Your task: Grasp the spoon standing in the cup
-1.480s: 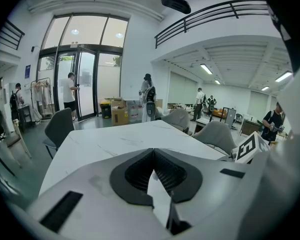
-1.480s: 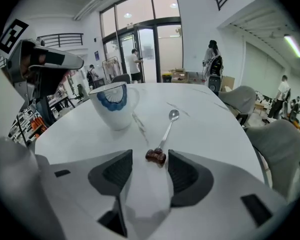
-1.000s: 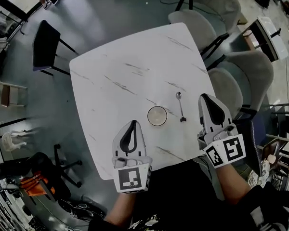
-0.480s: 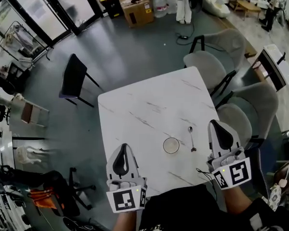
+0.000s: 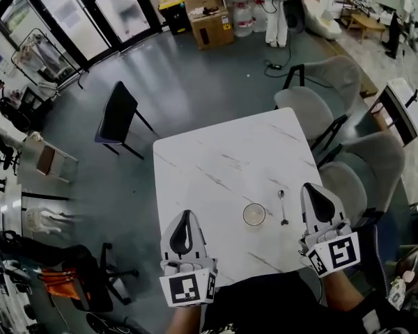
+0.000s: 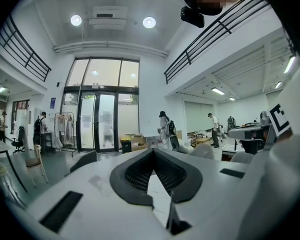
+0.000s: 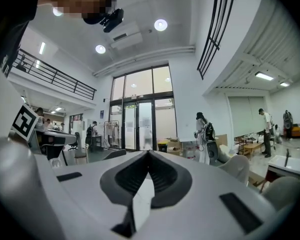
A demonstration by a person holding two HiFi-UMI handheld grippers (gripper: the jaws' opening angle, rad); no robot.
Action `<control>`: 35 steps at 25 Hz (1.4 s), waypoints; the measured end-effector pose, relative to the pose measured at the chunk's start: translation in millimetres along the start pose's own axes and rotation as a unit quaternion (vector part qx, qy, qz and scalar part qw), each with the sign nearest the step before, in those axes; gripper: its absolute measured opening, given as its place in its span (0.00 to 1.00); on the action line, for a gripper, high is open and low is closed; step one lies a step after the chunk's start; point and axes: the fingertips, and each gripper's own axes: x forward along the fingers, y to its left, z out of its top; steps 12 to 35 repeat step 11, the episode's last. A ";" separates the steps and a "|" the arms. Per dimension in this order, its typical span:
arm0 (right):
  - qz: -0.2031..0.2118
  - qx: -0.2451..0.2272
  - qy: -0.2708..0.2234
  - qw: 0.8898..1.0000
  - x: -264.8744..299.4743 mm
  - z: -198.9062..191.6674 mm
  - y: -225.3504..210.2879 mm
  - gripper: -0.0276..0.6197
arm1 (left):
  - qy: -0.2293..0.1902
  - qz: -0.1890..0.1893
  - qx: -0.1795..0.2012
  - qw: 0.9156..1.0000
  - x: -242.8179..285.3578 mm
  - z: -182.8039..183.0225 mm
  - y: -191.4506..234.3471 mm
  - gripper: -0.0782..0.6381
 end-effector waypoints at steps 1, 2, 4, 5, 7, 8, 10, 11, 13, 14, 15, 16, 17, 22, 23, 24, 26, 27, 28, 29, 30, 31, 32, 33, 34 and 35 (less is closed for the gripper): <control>-0.002 0.000 0.000 1.000 -0.4 -0.3 0.3 0.14 | 0.000 0.001 0.001 1.000 -1.7 -1.0 1.4 0.12; -0.002 0.001 -0.001 1.000 -0.9 -0.5 1.0 0.14 | 0.000 0.002 0.002 1.000 -3.4 -1.2 2.7 0.12; -0.001 0.003 0.000 1.000 -2.0 -0.8 3.6 0.14 | 0.001 0.004 0.006 1.000 -6.7 -0.3 4.9 0.12; 0.000 0.003 0.001 1.000 -2.2 -1.0 5.4 0.14 | 0.002 0.006 0.010 1.000 -7.9 0.1 5.7 0.12; 0.001 0.004 0.003 1.000 -2.7 -1.5 8.6 0.14 | 0.003 0.007 0.019 1.000 -9.9 0.5 5.8 0.12; 0.000 0.004 0.004 1.000 -3.5 -1.8 9.4 0.14 | 0.004 0.006 0.022 1.000 -10.8 0.1 5.1 0.12; -0.004 0.003 0.004 1.000 -5.1 -2.5 9.9 0.14 | 0.005 0.003 0.025 1.000 -12.7 -1.3 3.4 0.12; -0.006 0.002 0.005 1.000 -5.7 -3.0 10.0 0.14 | 0.005 0.001 0.026 1.000 -13.6 -2.1 2.7 0.12; -0.006 0.002 0.005 1.000 -5.7 -3.0 10.0 0.14 | 0.005 0.001 0.026 1.000 -13.6 -2.1 2.7 0.12; -0.006 0.002 0.005 1.000 -5.7 -3.0 10.0 0.14 | 0.005 0.001 0.026 1.000 -13.6 -2.1 2.7 0.12; -0.006 0.002 0.005 1.000 -5.7 -3.0 10.0 0.14 | 0.005 0.001 0.026 1.000 -13.6 -2.1 2.7 0.12; -0.006 0.002 0.005 1.000 -5.7 -3.0 10.0 0.14 | 0.005 0.001 0.026 1.000 -13.6 -2.1 2.7 0.12; -0.006 0.002 0.005 1.000 -5.7 -3.0 10.0 0.14 | 0.005 0.001 0.026 1.000 -13.6 -2.1 2.7 0.12; -0.006 0.002 0.005 1.000 -5.7 -3.0 10.0 0.14 | 0.005 0.001 0.026 1.000 -13.6 -2.1 2.7 0.12; -0.006 0.002 0.005 1.000 -5.7 -3.0 10.0 0.14 | 0.005 0.001 0.026 1.000 -13.6 -2.1 2.7 0.12; -0.006 0.002 0.005 1.000 -5.7 -3.0 10.0 0.14 | 0.005 0.001 0.026 1.000 -13.6 -2.1 2.7 0.12; -0.006 0.002 0.005 1.000 -5.7 -3.0 10.0 0.14 | 0.005 0.001 0.026 1.000 -13.6 -2.1 2.7 0.12; -0.006 0.002 0.005 1.000 -5.7 -3.0 10.0 0.14 | 0.005 0.001 0.026 1.000 -13.6 -2.1 2.7 0.12; -0.006 0.002 0.005 1.000 -5.7 -3.0 10.0 0.14 | 0.005 0.001 0.026 1.000 -13.6 -2.1 2.7 0.12; -0.006 0.002 0.005 1.000 -5.7 -3.0 10.0 0.14 | 0.005 0.001 0.026 1.000 -13.6 -2.1 2.7 0.12; -0.006 0.002 0.005 1.000 -5.7 -3.0 10.0 0.14 | 0.005 0.001 0.026 1.000 -13.6 -2.1 2.7 0.12; -0.006 0.002 0.005 1.000 -5.7 -3.0 10.0 0.14 | 0.005 0.001 0.026 1.000 -13.6 -2.1 2.7 0.12; -0.006 0.002 0.005 1.000 -5.7 -3.0 10.0 0.14 | 0.005 0.001 0.026 1.000 -13.6 -2.1 2.7 0.12; -0.006 0.002 0.005 1.000 -5.7 -3.0 10.0 0.14 | 0.005 0.001 0.026 1.000 -13.6 -2.1 2.7 0.12; -0.006 0.002 0.005 1.000 -5.7 -3.0 10.0 0.14 | 0.005 0.001 0.026 1.000 -13.6 -2.1 2.7 0.12; -0.006 0.002 0.005 1.000 -5.7 -3.0 10.0 0.14 | 0.005 0.001 0.026 1.000 -13.6 -2.1 2.7 0.12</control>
